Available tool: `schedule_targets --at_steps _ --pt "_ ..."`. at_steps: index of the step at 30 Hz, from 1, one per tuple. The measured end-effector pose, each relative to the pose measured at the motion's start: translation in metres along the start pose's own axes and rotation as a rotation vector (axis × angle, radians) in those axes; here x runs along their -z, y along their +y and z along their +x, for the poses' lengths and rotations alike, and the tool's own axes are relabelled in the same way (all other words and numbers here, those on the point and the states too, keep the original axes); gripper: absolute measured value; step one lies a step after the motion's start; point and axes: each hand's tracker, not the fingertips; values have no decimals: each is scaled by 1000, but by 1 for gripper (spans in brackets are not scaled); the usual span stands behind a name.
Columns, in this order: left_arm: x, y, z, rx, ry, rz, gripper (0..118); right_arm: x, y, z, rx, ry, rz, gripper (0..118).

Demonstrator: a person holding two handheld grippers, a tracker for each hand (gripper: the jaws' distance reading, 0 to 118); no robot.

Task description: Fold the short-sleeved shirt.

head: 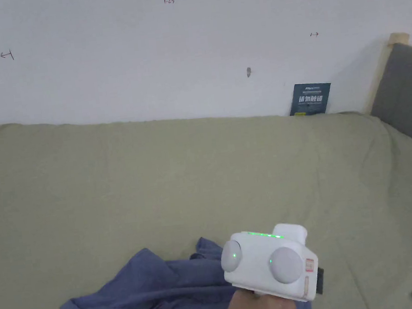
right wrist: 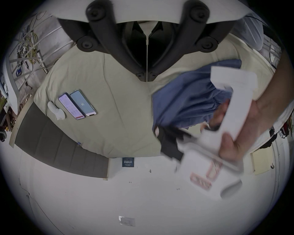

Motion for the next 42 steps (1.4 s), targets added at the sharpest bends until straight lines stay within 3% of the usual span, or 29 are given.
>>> schedule_targets --at_steps 3,7,8,9,10,11,12,15,19,21,22,24,26,32,35,42 --pt "28 -29 -11 25 153 -89 5 4 -2 4 6 -3 -8 1" --pt "22 -53 -26 -54 127 -79 6 7 -5 4 16 4 -15 1" --pt "14 -55 -28 -63 80 -36 22 5 -3 3 21 8 -14 1" --pt "6 -57 -28 -72 90 -14 65 5 -2 2 25 14 -13 1" --pt "-1 -60 -29 -71 111 -5 118 3 -2 0 24 21 -10 1" --pt "-4 -57 -32 -63 101 -21 116 1 -1 -2 19 25 -7 1" --pt "-14 -51 -29 -44 64 89 114 -2 0 -4 11 33 1 1" --pt "-52 -69 -38 -42 97 54 114 -12 3 -10 0 52 29 1" --pt "-152 -120 -47 -65 119 162 113 -24 4 -22 0 94 67 1" --pt "-196 -150 -55 -88 112 203 102 -26 1 -28 8 116 74 1" --pt "-221 -165 -55 -116 106 234 78 -28 0 -31 11 135 75 1" --pt "-260 -196 -54 -157 146 279 2 -30 -3 -36 5 162 77 1" --pt "-289 -230 -57 -200 264 364 2 -34 -6 -44 -16 175 84 1" --pt "-318 -294 -124 -336 360 322 2 -43 -15 -70 -55 219 73 1" --pt "-322 -306 -137 -391 377 295 2 -45 -19 -79 -76 232 64 1" --pt "-300 -288 -175 -374 369 257 2 -31 -23 -83 -99 236 32 1"
